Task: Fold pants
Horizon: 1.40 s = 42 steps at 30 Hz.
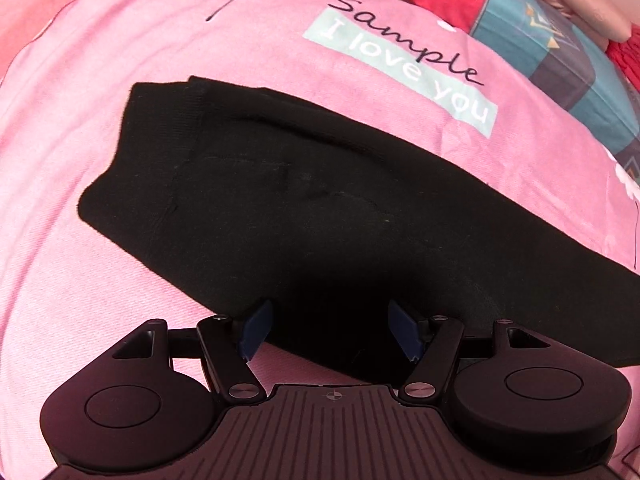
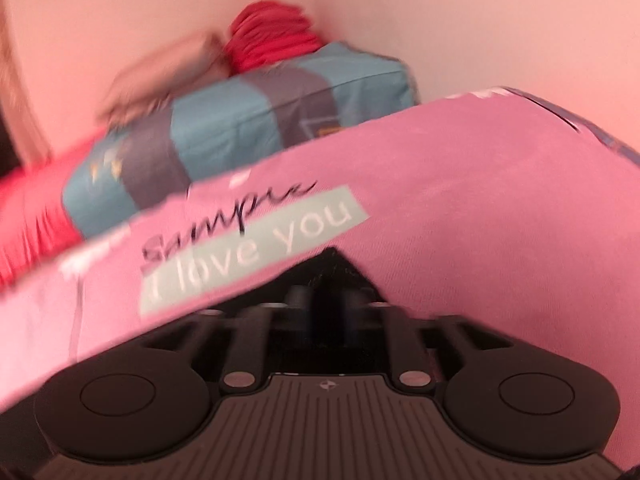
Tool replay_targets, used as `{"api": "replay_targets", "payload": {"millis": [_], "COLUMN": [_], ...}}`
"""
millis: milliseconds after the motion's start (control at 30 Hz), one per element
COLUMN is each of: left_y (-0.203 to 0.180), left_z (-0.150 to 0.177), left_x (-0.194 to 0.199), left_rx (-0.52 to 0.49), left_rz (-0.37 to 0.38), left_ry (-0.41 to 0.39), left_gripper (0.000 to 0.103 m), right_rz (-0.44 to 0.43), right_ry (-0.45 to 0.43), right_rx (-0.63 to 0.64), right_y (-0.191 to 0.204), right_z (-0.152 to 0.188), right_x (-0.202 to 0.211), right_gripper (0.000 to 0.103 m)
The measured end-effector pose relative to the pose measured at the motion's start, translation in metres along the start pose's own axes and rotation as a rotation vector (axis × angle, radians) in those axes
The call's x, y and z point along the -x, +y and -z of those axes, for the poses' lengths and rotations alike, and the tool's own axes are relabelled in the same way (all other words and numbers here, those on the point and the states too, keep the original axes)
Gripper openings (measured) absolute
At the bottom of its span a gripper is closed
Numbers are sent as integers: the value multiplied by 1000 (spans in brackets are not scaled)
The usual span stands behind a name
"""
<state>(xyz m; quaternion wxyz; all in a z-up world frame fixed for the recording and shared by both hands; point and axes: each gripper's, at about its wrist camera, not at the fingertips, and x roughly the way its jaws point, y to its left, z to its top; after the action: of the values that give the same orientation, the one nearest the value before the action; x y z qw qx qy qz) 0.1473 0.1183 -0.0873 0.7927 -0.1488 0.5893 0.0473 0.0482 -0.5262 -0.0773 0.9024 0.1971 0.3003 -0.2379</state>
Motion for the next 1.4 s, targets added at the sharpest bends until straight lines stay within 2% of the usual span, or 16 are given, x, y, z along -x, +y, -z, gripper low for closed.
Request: {"api": "replay_targets", "payload": {"millis": [100,133,167,233,400,533,667,767,900,933,967,1033,1167,1300,1333,1400], "left_y": [11,14,17,23,41,63,90,109,125,129,131,137,141,127,123,115], "left_z": [2,3,3,5,14,27,38,43,45,45,44,43,31,8,1,-11], "left_x": [5,7,8,10,21,33,42,48,54,56,58,63,62,66,67,69], "left_rx": [24,25,23,17,-15,-41,-35,-23,-17,-19,-22,-33,-43,-82,-96,-123], "left_rz": [41,56,67,82,110,116,114,117,119,119,118,119,126,121,124,120], "left_ry": [-16,-23,-29,-37,-68,-98,-110,-119,-141,-147,-155,-179,-198,-229,-240,-257], "left_gripper": [103,103,103,103,103,103,103,103,103,103,103,103,103,103,103,103], "right_rz": [39,49,37,-30,-411,-705,-928,-1027,-1013,-989,-954,-955,-906,-851,-866,-914], "right_ry": [-35,-58,-74,-70,96,194,193,193,192,223,272,252,213,316,309,320], "right_rx": [81,112,148,221,463,706,927,1033,1138,1157,1182,1169,938,1049,1009,912], "right_y": [18,27,38,68,185,303,420,494,561,571,575,570,558,563,559,546], "right_z": [-2,0,2,10,54,115,176,213,257,266,275,268,224,246,242,227], "right_x": [22,32,38,56,80,96,117,132,126,117,108,108,98,80,85,90], "right_gripper": [57,70,77,77,75,61,58,58,58,38,6,6,6,11,13,35]}}
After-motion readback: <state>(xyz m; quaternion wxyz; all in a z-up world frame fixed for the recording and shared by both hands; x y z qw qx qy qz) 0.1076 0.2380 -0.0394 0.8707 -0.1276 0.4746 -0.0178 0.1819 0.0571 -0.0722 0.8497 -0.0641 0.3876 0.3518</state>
